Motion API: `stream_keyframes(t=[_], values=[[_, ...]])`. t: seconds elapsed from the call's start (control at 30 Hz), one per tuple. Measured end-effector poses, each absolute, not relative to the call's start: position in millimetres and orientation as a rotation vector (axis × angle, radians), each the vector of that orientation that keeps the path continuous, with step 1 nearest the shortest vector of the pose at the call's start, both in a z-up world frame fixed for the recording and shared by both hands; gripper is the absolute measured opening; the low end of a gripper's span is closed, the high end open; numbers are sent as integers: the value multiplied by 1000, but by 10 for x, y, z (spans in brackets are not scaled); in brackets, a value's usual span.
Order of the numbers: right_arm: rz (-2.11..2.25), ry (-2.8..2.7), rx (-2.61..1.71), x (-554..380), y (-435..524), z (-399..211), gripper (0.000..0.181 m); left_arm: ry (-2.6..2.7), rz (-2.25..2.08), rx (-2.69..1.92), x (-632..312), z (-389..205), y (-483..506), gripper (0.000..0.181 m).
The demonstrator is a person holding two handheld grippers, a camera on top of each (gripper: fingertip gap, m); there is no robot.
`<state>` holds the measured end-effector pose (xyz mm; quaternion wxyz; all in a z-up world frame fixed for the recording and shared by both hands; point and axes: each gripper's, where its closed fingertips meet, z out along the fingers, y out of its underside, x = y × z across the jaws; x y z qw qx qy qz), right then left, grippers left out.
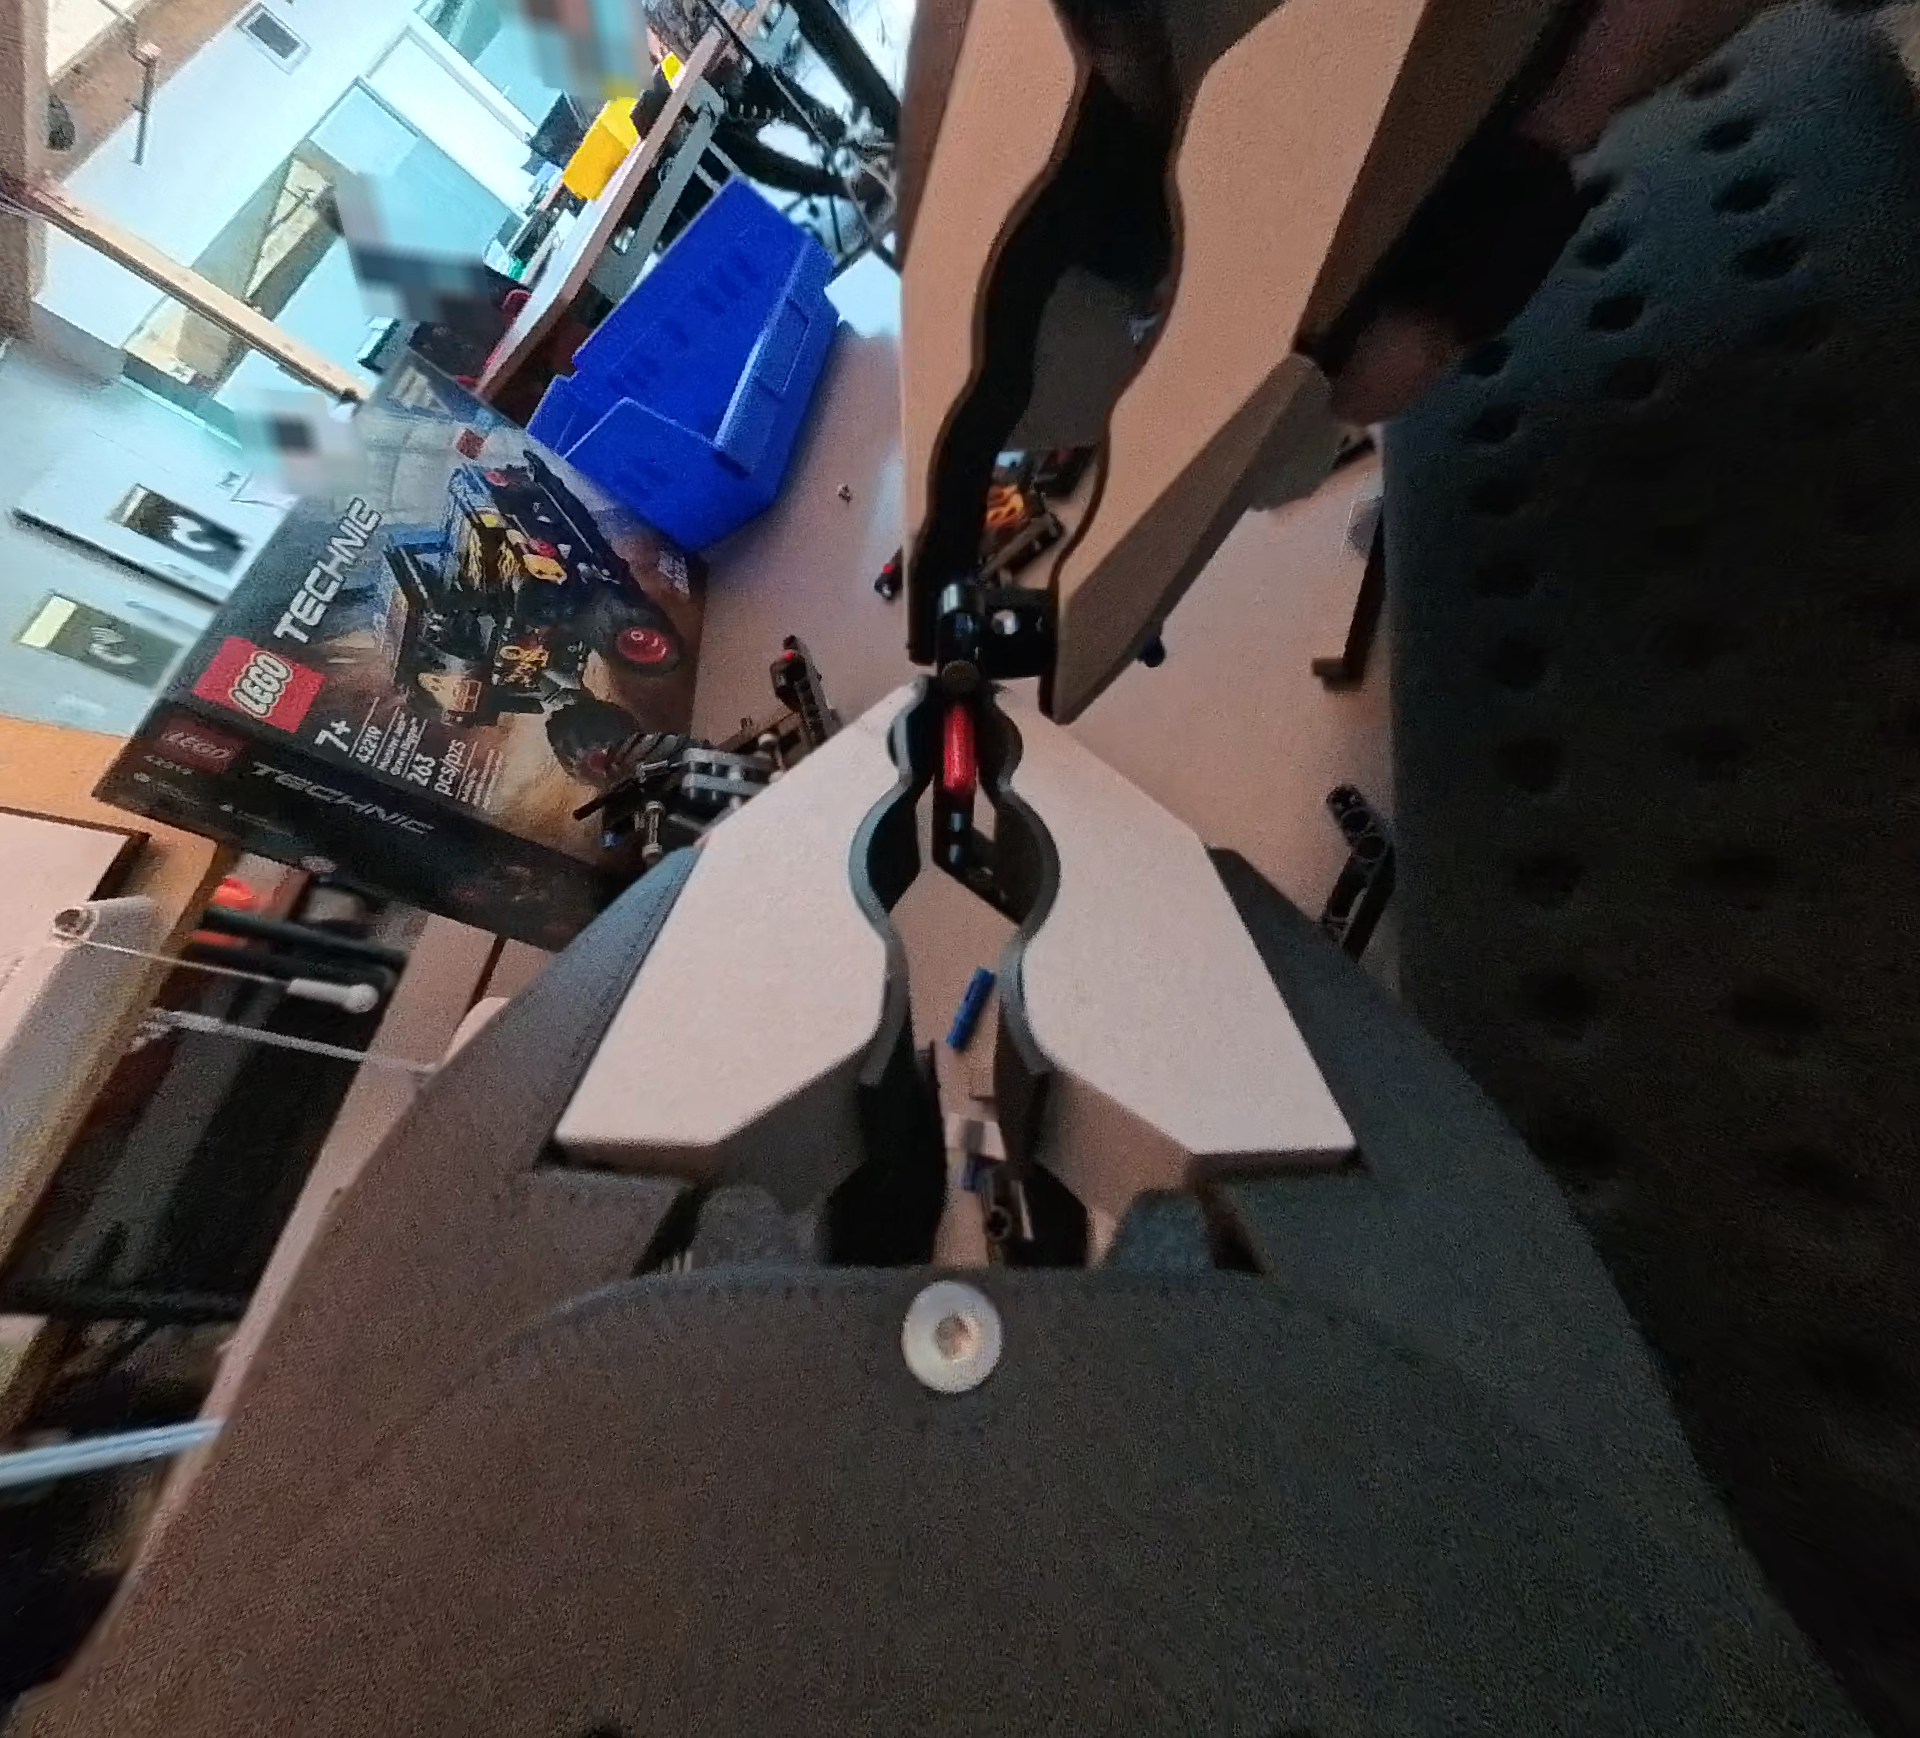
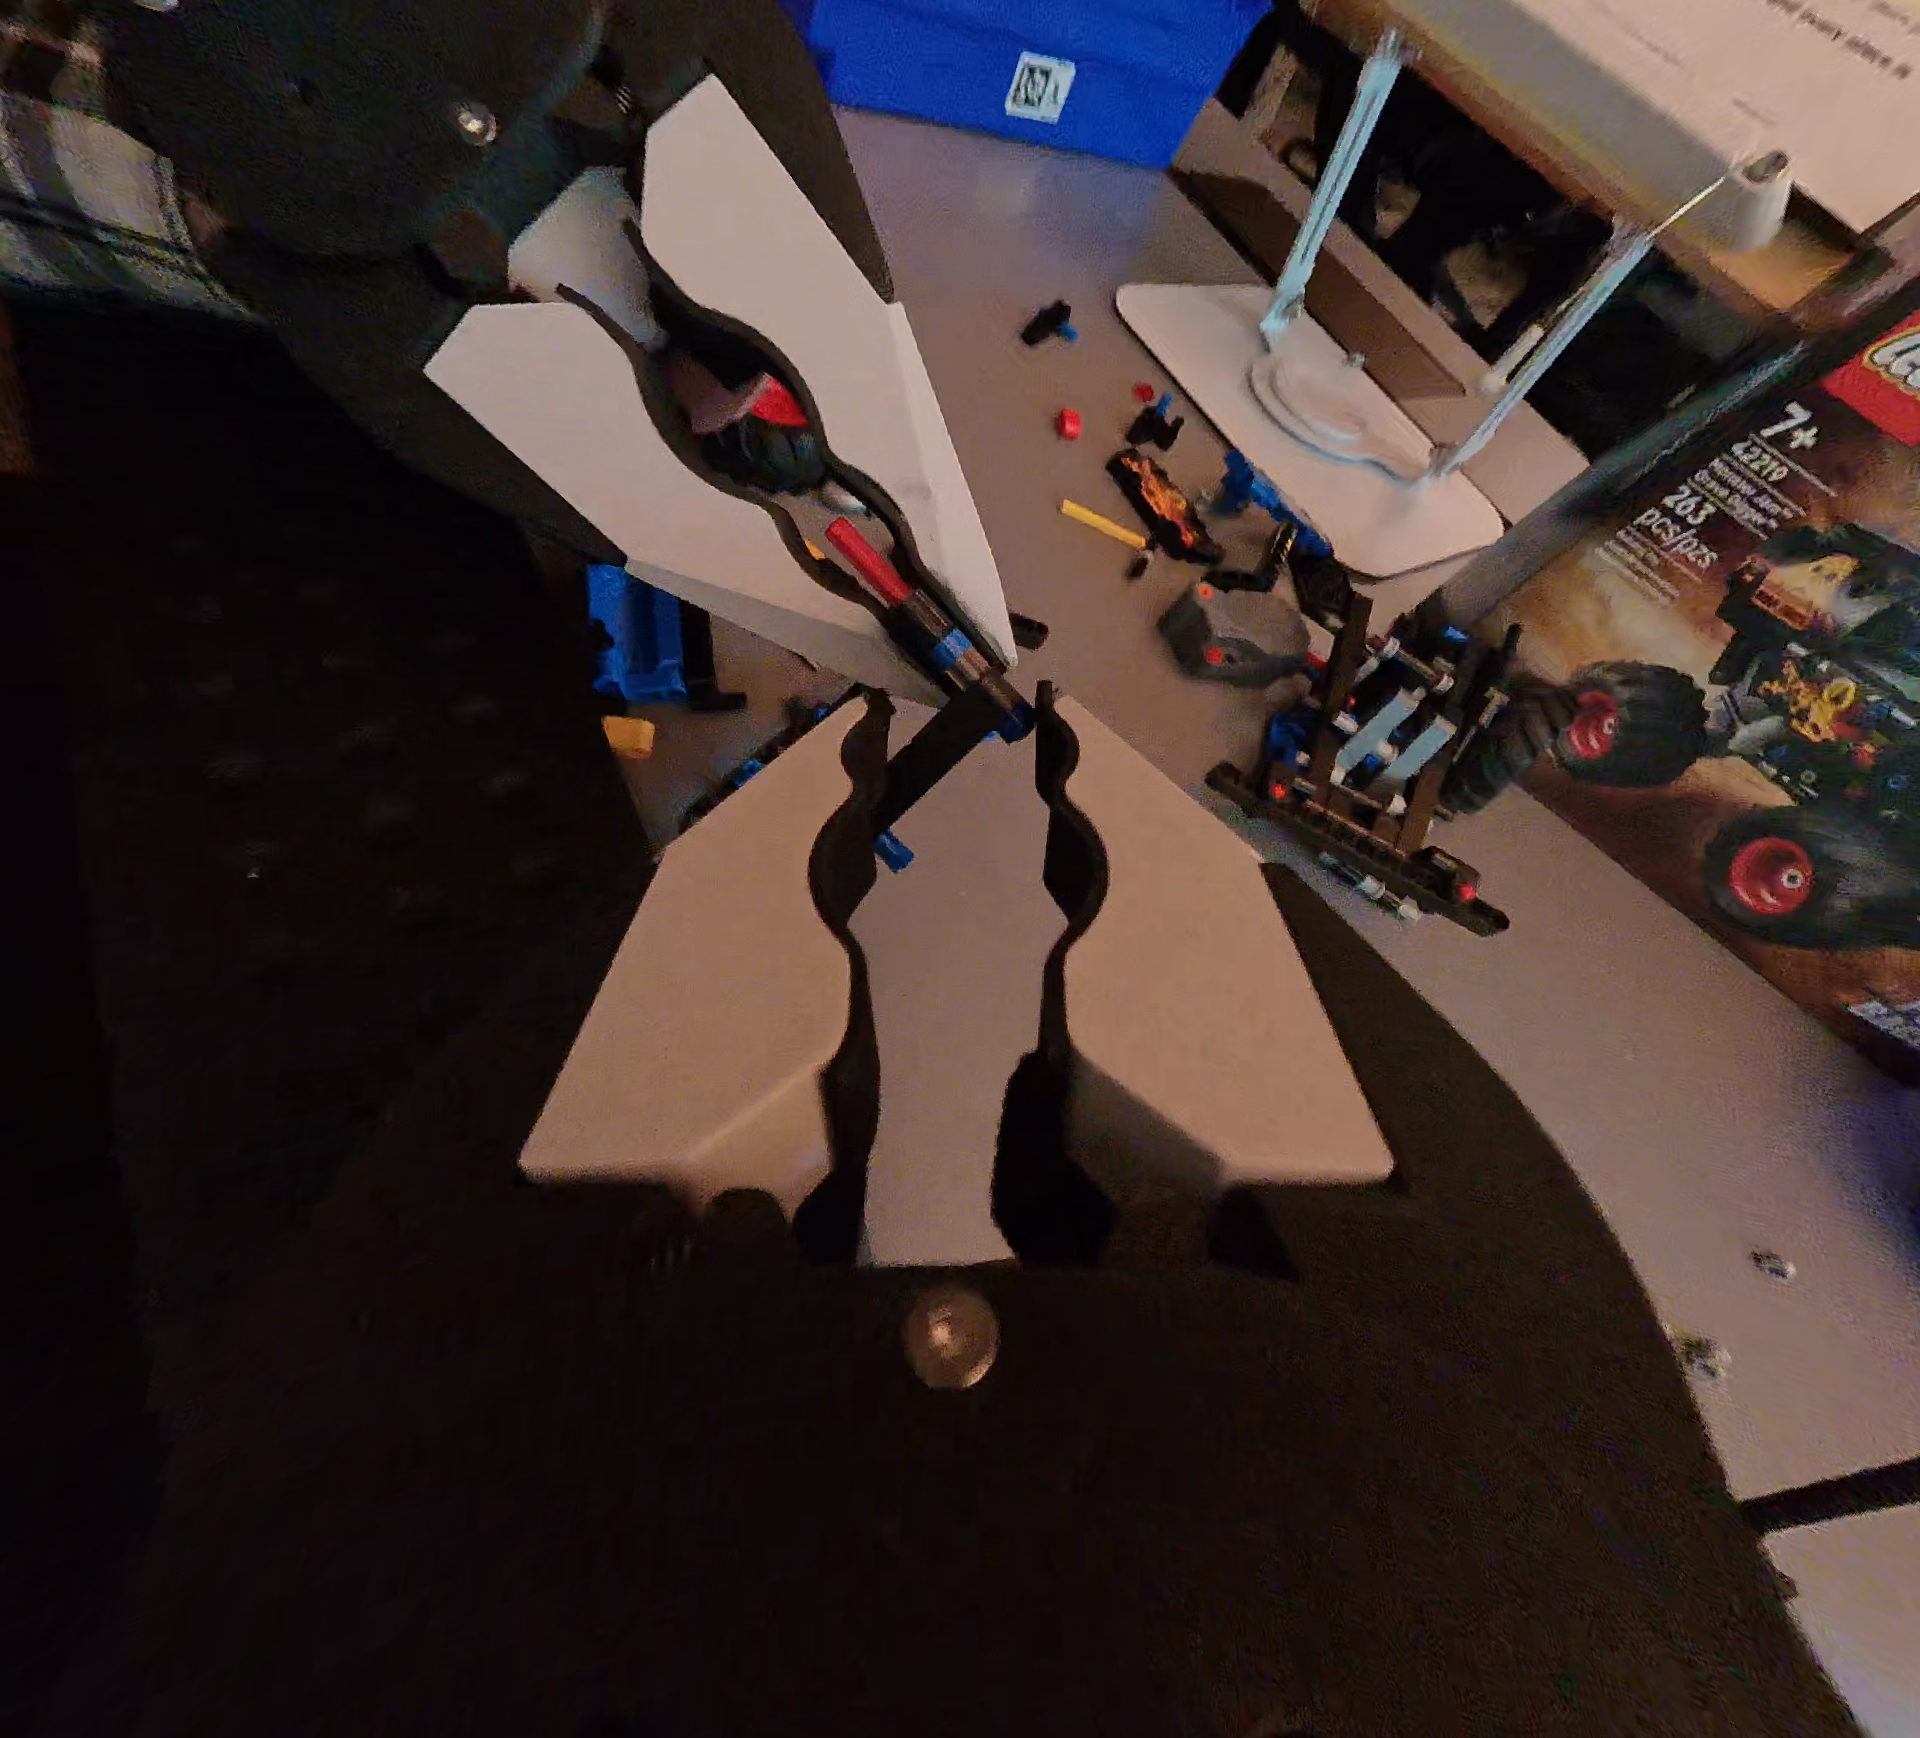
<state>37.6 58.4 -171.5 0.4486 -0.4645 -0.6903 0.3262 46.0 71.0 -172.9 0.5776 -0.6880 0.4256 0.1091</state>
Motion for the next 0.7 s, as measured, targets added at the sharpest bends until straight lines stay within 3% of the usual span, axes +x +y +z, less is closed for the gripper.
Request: stream_keyframes(t=[0.33, 0.7], values=[[488, -1861, -1114, 256, 732, -2012, 20, 1115, 373, -1661, 381, -1984, 758, 6], [1007, -1930, -1406, 214, 755, -2363, 20, 1169, 366, -1732, 380, -2215, 779, 3]])
